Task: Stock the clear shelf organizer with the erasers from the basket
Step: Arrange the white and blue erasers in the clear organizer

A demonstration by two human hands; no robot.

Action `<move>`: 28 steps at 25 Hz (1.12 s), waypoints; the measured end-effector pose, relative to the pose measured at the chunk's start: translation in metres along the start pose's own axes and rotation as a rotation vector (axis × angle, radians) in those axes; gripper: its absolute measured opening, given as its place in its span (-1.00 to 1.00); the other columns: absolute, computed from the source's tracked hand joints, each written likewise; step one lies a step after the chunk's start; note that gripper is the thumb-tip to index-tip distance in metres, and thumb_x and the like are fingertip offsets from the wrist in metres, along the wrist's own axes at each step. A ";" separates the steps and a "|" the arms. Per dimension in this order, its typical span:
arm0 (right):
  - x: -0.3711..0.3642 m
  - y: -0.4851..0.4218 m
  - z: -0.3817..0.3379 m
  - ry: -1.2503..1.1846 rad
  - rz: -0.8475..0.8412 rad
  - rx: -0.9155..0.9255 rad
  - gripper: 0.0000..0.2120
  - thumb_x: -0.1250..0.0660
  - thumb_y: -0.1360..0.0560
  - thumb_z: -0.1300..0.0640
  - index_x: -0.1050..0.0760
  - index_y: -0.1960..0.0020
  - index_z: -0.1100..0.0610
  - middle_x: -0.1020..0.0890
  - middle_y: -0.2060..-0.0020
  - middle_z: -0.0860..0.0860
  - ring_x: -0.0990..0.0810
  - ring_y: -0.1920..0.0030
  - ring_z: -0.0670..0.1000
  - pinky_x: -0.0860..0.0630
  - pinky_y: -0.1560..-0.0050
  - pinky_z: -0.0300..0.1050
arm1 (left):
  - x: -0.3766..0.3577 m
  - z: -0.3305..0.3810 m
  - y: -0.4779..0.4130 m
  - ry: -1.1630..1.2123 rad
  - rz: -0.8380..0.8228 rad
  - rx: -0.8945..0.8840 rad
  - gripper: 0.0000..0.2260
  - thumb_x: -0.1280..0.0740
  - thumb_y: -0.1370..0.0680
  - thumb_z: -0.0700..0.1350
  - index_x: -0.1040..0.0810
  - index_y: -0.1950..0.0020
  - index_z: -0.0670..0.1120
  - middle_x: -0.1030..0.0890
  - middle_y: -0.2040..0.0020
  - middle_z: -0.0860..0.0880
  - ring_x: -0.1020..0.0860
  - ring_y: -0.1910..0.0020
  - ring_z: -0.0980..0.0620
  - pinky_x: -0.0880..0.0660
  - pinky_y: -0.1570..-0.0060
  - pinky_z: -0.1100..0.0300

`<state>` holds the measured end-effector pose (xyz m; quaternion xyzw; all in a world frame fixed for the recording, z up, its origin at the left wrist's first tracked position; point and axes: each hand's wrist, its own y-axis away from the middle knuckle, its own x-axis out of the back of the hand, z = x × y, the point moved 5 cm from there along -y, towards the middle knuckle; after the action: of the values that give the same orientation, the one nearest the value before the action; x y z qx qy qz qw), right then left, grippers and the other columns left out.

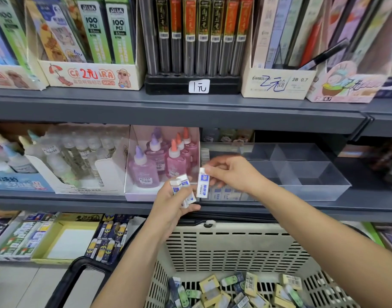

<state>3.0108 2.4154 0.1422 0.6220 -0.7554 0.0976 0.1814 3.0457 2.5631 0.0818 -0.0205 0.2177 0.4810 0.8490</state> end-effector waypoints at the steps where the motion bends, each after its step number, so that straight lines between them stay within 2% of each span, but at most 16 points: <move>1: 0.007 -0.002 0.000 -0.014 0.041 -0.016 -0.96 -0.34 -0.50 0.21 -0.56 0.08 0.10 -0.65 0.38 -0.06 -0.60 0.42 -0.19 -0.56 0.33 -0.34 | 0.001 -0.001 -0.001 -0.002 0.020 0.005 -0.86 -0.25 -0.54 -0.33 -0.46 -0.03 -0.13 -0.68 0.16 -0.08 -0.64 0.17 -0.02 -0.56 0.36 0.21; 3: 0.028 -0.013 0.001 -0.045 0.168 -0.049 -0.95 -0.36 -0.48 0.18 -0.56 0.07 0.06 -0.68 0.19 0.03 -0.64 0.31 -0.13 -0.61 0.20 -0.27 | 0.002 -0.001 -0.001 -0.036 0.039 -0.006 -0.86 -0.21 -0.56 -0.33 -0.45 -0.06 -0.14 -0.67 0.15 -0.10 -0.64 0.14 -0.02 -0.56 0.34 0.20; 5: 0.052 -0.032 -0.001 0.057 0.252 -0.058 -0.88 -0.32 -0.51 0.07 -0.55 -0.02 0.06 -0.65 -0.04 0.09 -0.65 0.05 0.00 -0.58 -0.07 -0.10 | 0.002 0.000 0.000 -0.067 0.042 -0.021 -0.86 -0.22 -0.57 -0.31 -0.44 -0.08 -0.14 -0.67 0.14 -0.09 -0.65 0.13 0.01 -0.56 0.32 0.21; 7: 0.064 -0.054 -0.001 0.291 0.237 -0.072 -0.66 -0.23 -0.54 -0.06 -0.49 -0.23 0.10 -0.55 -0.23 0.09 -0.51 -0.23 0.08 -0.37 -0.33 -0.02 | 0.001 0.000 0.001 -0.087 0.041 -0.034 -0.86 -0.24 -0.56 -0.30 -0.43 -0.09 -0.13 -0.67 0.12 -0.09 -0.65 0.12 0.03 -0.56 0.31 0.22; 9: 0.062 -0.070 0.000 0.464 0.253 -0.035 -0.57 -0.18 -0.55 -0.12 -0.39 -0.33 0.08 -0.47 -0.32 0.04 -0.37 -0.35 0.08 -0.23 -0.39 -0.04 | 0.001 0.000 0.000 -0.099 0.039 -0.038 -0.86 -0.25 -0.56 -0.29 -0.41 -0.09 -0.13 -0.67 0.10 -0.10 -0.65 0.10 0.03 -0.56 0.30 0.22; 11: 0.054 -0.081 0.002 0.510 0.320 0.030 -0.63 -0.21 -0.55 -0.09 -0.45 -0.24 0.11 -0.55 -0.21 0.08 -0.45 -0.26 0.10 -0.32 -0.27 -0.07 | 0.002 -0.001 -0.001 -0.100 0.038 -0.032 -0.86 -0.26 -0.56 -0.28 -0.40 -0.10 -0.14 -0.67 0.08 -0.11 -0.65 0.09 0.02 -0.55 0.29 0.21; 13: 0.041 -0.091 0.008 0.519 0.283 0.065 -0.77 -0.25 -0.55 0.03 -0.53 -0.08 0.16 -0.61 -0.06 0.13 -0.55 -0.09 0.10 -0.41 -0.10 -0.12 | 0.002 -0.001 -0.001 -0.099 0.036 -0.028 -0.86 -0.26 -0.56 -0.28 -0.40 -0.09 -0.13 -0.67 0.09 -0.11 -0.66 0.10 0.02 -0.55 0.30 0.22; 14: 0.035 -0.096 0.013 0.552 0.249 0.067 -0.81 -0.25 -0.55 0.08 -0.54 -0.05 0.15 -0.62 -0.04 0.12 -0.56 -0.04 0.07 -0.40 -0.04 -0.16 | 0.002 -0.001 -0.002 -0.099 0.036 -0.027 -0.86 -0.27 -0.56 -0.28 -0.40 -0.08 -0.12 -0.68 0.09 -0.10 -0.66 0.09 0.02 -0.55 0.30 0.22; 18: 0.026 -0.105 0.032 0.689 0.207 -0.019 -0.74 -0.13 -0.60 0.05 -0.52 -0.08 0.16 -0.58 -0.09 0.15 -0.51 -0.04 0.10 -0.30 0.06 -0.18 | 0.003 -0.002 -0.002 -0.082 0.037 -0.024 -0.86 -0.27 -0.55 -0.28 -0.40 -0.07 -0.12 -0.68 0.11 -0.09 -0.66 0.09 0.01 -0.56 0.30 0.21; 22: 0.028 -0.098 0.032 0.725 0.167 -0.052 -0.69 -0.09 -0.61 -0.01 -0.51 -0.09 0.16 -0.59 -0.05 0.16 -0.46 0.10 0.03 -0.29 0.09 -0.18 | 0.004 -0.002 -0.002 -0.058 0.031 -0.026 -0.85 -0.32 -0.53 -0.26 -0.45 -0.06 -0.11 -0.69 0.12 -0.06 -0.66 0.09 0.02 -0.57 0.26 0.21; 24: 0.031 -0.085 0.023 0.726 0.213 0.007 -0.72 -0.11 -0.60 0.01 -0.52 -0.09 0.14 -0.61 -0.03 0.14 -0.47 0.14 0.02 -0.30 0.11 -0.19 | 0.004 -0.001 -0.002 -0.070 0.022 -0.039 -0.85 -0.35 -0.50 -0.25 -0.48 -0.04 -0.11 -0.69 0.16 -0.02 -0.66 0.09 0.03 -0.57 0.24 0.22; 26: 0.035 -0.063 0.009 0.705 0.345 0.098 -0.76 -0.14 -0.59 0.04 -0.54 -0.07 0.11 -0.64 0.03 0.09 -0.54 0.12 0.06 -0.32 0.13 -0.20 | 0.004 -0.001 -0.001 -0.080 0.017 -0.039 -0.87 -0.37 -0.49 -0.24 -0.50 -0.02 -0.11 -0.69 0.17 -0.02 -0.66 0.10 0.02 -0.56 0.25 0.23; 28: 0.031 -0.037 -0.002 0.552 0.382 0.150 -0.83 -0.21 -0.56 0.02 -0.57 0.07 -0.01 -0.64 0.22 -0.08 -0.55 0.21 -0.01 -0.34 0.20 -0.24 | 0.003 -0.002 -0.001 -0.086 0.010 -0.028 -0.86 -0.38 -0.49 -0.24 -0.51 -0.02 -0.13 -0.70 0.15 -0.04 -0.67 0.09 0.00 -0.56 0.27 0.24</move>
<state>3.0424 2.3805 0.1531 0.4311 -0.7712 0.3500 0.3112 3.0473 2.5644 0.0786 -0.0104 0.1743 0.4886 0.8549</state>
